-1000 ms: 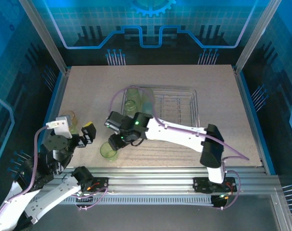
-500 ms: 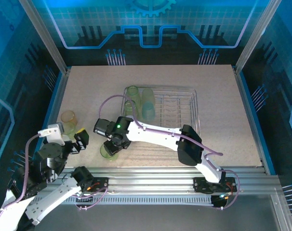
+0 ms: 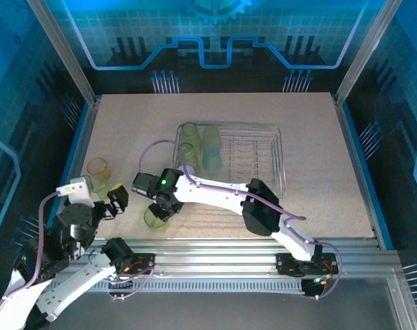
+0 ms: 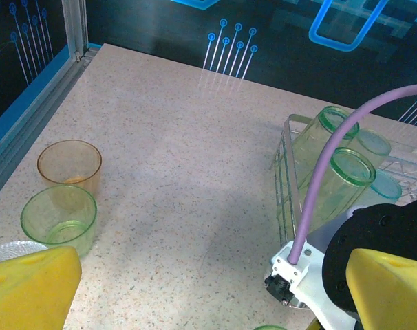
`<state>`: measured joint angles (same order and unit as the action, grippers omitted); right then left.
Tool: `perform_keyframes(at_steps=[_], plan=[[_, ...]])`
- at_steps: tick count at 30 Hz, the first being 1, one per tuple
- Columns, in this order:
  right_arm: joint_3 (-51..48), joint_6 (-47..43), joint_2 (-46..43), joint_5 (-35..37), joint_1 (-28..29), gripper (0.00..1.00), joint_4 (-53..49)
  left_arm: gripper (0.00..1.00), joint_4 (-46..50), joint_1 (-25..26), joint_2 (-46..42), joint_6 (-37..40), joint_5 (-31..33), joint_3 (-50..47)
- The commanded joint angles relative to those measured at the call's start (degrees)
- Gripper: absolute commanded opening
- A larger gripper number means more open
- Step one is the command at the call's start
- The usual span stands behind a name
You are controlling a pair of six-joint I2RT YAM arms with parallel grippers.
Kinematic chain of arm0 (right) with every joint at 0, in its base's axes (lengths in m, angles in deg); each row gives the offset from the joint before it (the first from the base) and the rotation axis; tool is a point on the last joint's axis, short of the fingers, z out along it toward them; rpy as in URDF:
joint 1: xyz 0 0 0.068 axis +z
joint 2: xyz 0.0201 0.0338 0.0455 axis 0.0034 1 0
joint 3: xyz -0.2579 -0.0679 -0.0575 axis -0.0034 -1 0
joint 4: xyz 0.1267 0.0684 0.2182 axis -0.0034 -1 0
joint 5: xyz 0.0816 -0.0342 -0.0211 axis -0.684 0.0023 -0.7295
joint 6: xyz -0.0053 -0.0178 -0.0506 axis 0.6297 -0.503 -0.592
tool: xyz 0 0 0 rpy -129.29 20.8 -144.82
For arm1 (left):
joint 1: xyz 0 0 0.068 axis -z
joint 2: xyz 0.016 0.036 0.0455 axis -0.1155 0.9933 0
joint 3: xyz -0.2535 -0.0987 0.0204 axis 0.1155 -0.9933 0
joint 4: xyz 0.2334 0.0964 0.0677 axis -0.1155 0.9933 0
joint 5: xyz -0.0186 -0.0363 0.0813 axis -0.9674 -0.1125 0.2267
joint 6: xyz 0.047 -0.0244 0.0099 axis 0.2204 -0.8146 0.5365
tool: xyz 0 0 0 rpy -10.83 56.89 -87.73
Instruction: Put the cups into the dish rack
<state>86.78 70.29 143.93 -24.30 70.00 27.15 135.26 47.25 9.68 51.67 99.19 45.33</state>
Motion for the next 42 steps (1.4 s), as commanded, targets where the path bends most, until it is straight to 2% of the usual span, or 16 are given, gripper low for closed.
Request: perform_keyframes(at_steps=[1, 6, 11, 15, 19, 23, 28, 32, 37, 42], plan=[[2.2, -0.4, 1.6, -0.6, -0.7, 0.16, -0.2, 0.99, 0.0, -0.2, -0.7, -2.2, -0.6, -0.7], [2.2, -1.3, -0.2, -0.3, -0.8, 0.00, 1.1, 0.99, 1.0, -0.1, -0.7, -3.7, -0.4, 0.3], [-1.7, -3.5, -5.4, -6.5, -1.5, 0.00, 7.0, 0.99, -0.9, -0.1, -0.5, -4.1, -0.7, 0.0], [-8.6, -2.6, -11.7, -12.4, -3.3, 0.00, 14.8, 0.99, -5.4, -0.2, 0.6, -3.5, -3.0, -0.7], [-19.9, -0.9, -20.6, -18.3, -6.0, 0.00, 25.8, 0.99, -15.2, -0.1, 2.1, 1.1, -12.1, -1.1], [-33.4, 0.7, -30.5, -25.5, -9.3, 0.00, 41.2, 0.99, -25.1, -0.2, 5.5, 4.9, -22.0, 0.2], [-45.0, 1.3, -41.5, -30.7, -13.9, 0.00, 51.7, 0.99, -29.0, -0.2, 15.1, 9.9, -33.1, 6.1], [-54.8, 5.0, -50.6, -34.9, -20.6, 0.00, 58.7, 0.99, -31.7, -0.2, 23.0, 11.7, -39.5, 9.7], [-64.0, 6.7, -62.2, -38.2, -30.2, 0.00, 60.6, 0.99, -39.1, -0.2, 28.2, 11.3, -49.4, 9.5], [-73.0, 12.2, -73.9, -44.9, -42.4, 0.00, 65.9, 0.99, -42.4, -0.1, 34.5, 9.5, -56.9, 10.3]])
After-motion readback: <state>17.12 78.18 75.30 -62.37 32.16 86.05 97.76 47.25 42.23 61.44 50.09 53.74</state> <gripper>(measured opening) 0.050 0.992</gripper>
